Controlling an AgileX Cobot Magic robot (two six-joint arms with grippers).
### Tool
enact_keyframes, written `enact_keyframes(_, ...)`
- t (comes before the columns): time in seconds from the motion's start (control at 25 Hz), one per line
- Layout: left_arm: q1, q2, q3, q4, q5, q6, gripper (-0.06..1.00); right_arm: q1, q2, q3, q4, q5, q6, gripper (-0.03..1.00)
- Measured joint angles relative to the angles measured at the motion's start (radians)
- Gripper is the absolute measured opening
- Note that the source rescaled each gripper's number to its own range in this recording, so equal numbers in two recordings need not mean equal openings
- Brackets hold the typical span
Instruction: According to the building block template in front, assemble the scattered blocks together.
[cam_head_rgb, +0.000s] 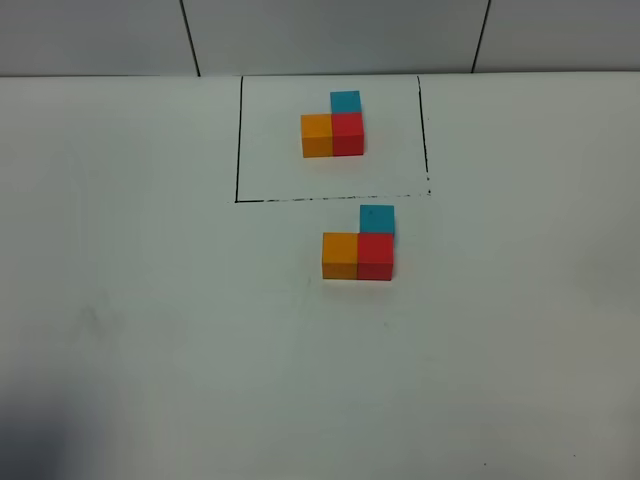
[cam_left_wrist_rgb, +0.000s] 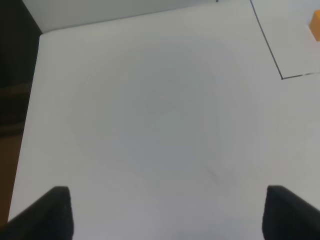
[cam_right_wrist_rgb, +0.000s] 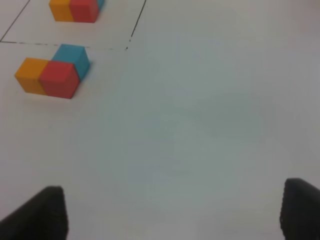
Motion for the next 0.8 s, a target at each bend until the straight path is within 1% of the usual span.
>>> enact_keyframes(0.16, 0.000, -0.127, 0.104, -0.027, -0.001, 0.000, 0.76, 0.000, 0.000, 0.000, 0.000, 0.000, 0.000, 0.73)
enact_keyframes(0.32, 0.000, -0.238, 0.194, -0.033, 0.034, 0.007, 0.75, 0.000, 0.000, 0.000, 0.000, 0.000, 0.000, 0.73)
enact_keyframes(0.56, 0.000, -0.374, 0.288, -0.033, 0.045, 0.013, 0.75, 0.000, 0.000, 0.000, 0.000, 0.000, 0.000, 0.73)
enact_keyframes(0.8, 0.000, -0.450, 0.353, -0.030, 0.052, 0.015, 0.74, 0.000, 0.000, 0.000, 0.000, 0.000, 0.000, 0.73)
